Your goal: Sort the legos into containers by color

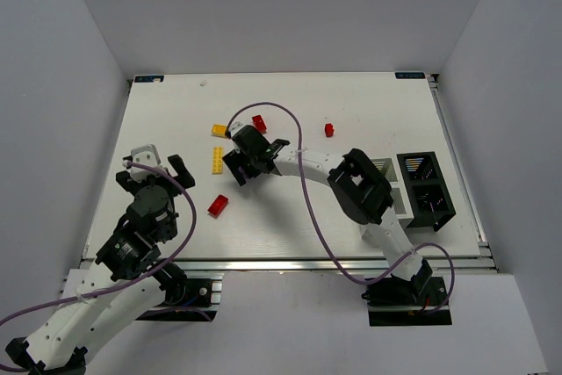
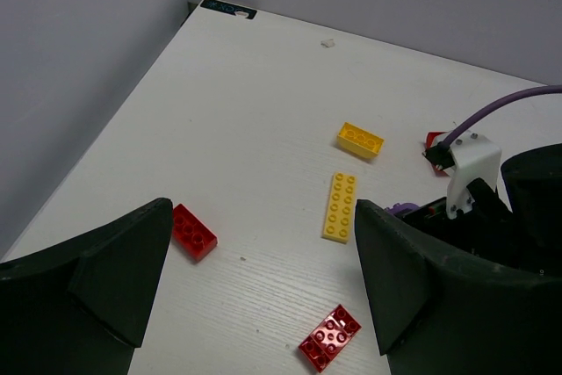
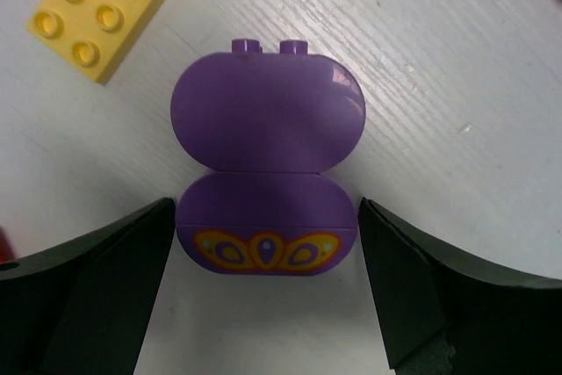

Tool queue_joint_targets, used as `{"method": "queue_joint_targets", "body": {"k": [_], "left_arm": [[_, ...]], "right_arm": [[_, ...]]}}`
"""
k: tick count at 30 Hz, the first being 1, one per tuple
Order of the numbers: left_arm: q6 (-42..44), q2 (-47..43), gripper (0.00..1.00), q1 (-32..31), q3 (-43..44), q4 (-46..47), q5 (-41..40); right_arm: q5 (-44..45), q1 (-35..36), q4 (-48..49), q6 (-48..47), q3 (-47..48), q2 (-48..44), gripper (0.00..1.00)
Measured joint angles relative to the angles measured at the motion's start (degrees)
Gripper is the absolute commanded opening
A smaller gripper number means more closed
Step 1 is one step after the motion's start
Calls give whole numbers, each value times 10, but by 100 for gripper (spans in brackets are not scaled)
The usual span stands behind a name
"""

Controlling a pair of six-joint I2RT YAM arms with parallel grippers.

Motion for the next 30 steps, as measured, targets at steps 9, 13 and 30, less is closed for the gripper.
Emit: {"method": "queue_joint_targets", "body": {"k": [9,13,30], "left_arm": [[0,0,93,0,0,0,4],[0,0,93,0,0,0,7],[-4,40,93,0,-2,23,119]], "right_arm": [[0,1,12,3,4,9,81],[-2,0,17,2,4,9,60],[-250,-62,-14,-109,-90,-94,0]]}}
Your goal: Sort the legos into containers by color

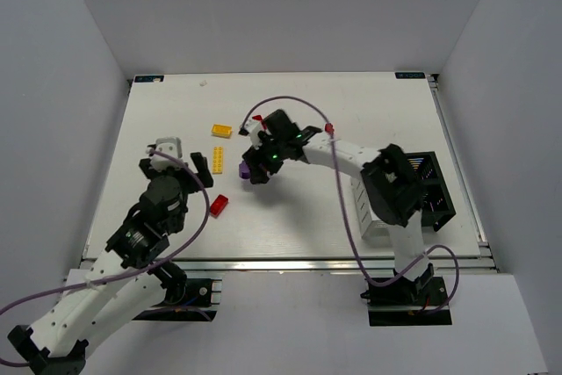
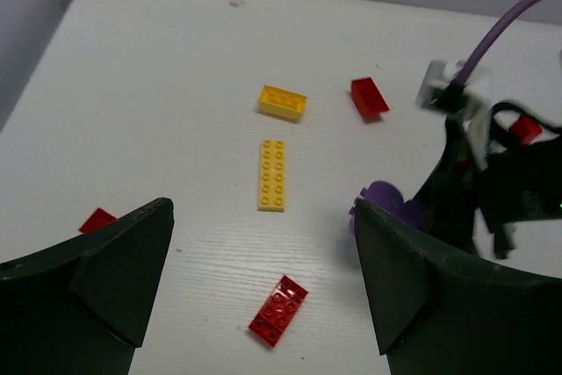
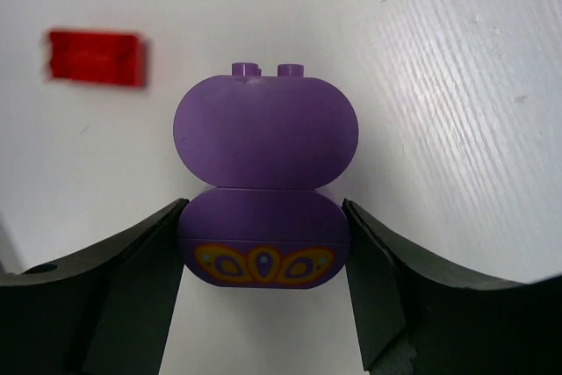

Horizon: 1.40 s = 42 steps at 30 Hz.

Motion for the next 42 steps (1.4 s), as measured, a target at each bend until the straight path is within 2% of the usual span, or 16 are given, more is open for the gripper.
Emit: {"method": "queue_joint_targets", "body": {"k": [3,6,11,15,24,29,42], "left_arm": [[-18,57,96,0,21,-5,56],[-52,96,98,0,40,-15,115],[-131,126,98,0,75,-32,217],[-199,163,98,0,100,-27,299],[-312,242,98,0,140,-36,446],[-344,261,98,0,110,-16,511],[-358,319,95,0,108,45,579]], "right_arm": [[-119,-47,-30,-80,-43,-84,0],[-187,-88,-49,-178,-75,-167,0],[-212,-82,-50,-325,-199,-300,0],[-196,-69,-51,-404,-273,-357,0],[-117,-70,-25,-449,-294,-420,0],[-104,-70,-16,-448,-294,-430,0],[-152,-66,-51,-454,-283,-449,0]]}}
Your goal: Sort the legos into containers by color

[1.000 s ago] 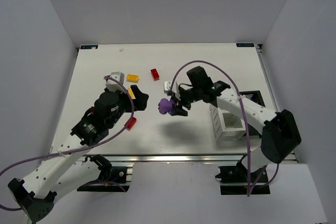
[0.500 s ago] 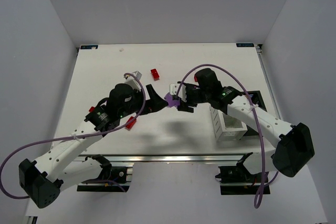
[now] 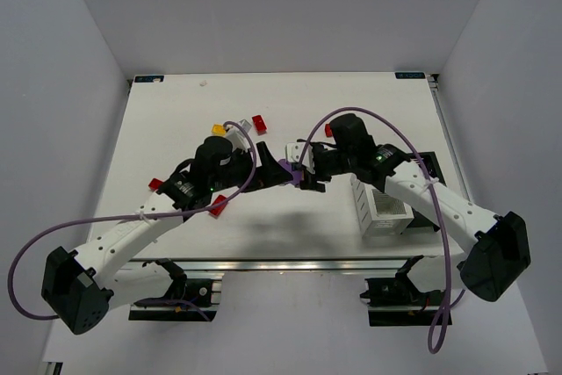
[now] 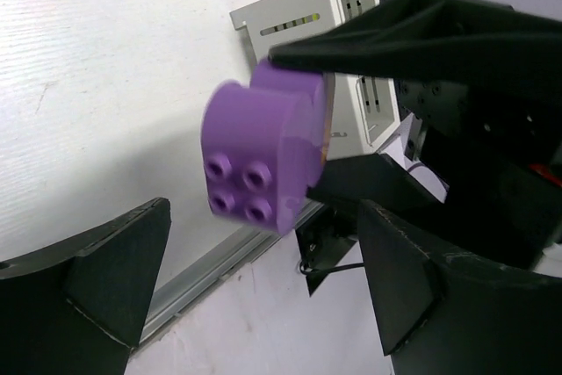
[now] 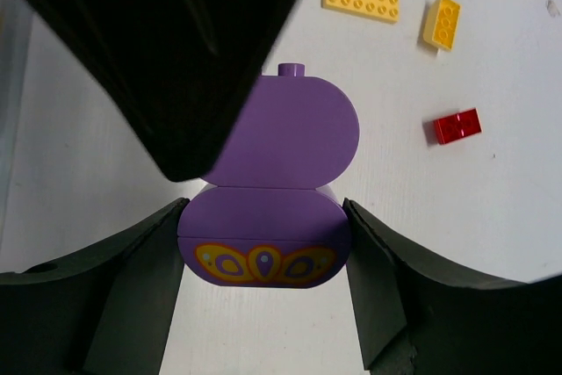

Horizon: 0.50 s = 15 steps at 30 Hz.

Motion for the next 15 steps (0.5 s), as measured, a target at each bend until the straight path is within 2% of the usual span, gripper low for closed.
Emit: {"method": "queue_joint_targets", "body": {"k": [4,9,11,12,15], "left_arm": [[-1,8,89,1,0,10,9],[-12,14,62,5,0,26,24],[-16,14,58,7,0,35,32],[-17,13,51,7,0,38,35],[-25,13,44,8,0,45,41]], "right_arm": [[-35,0,-22,-14,11,-9,0],[-63,0,-40,-26,19,-15,0],[-62,0,-43,-27,19,-15,0],[-62,0,-43,-27,19,-15,0],[-58,0,-43,-27,19,-15,0]]}}
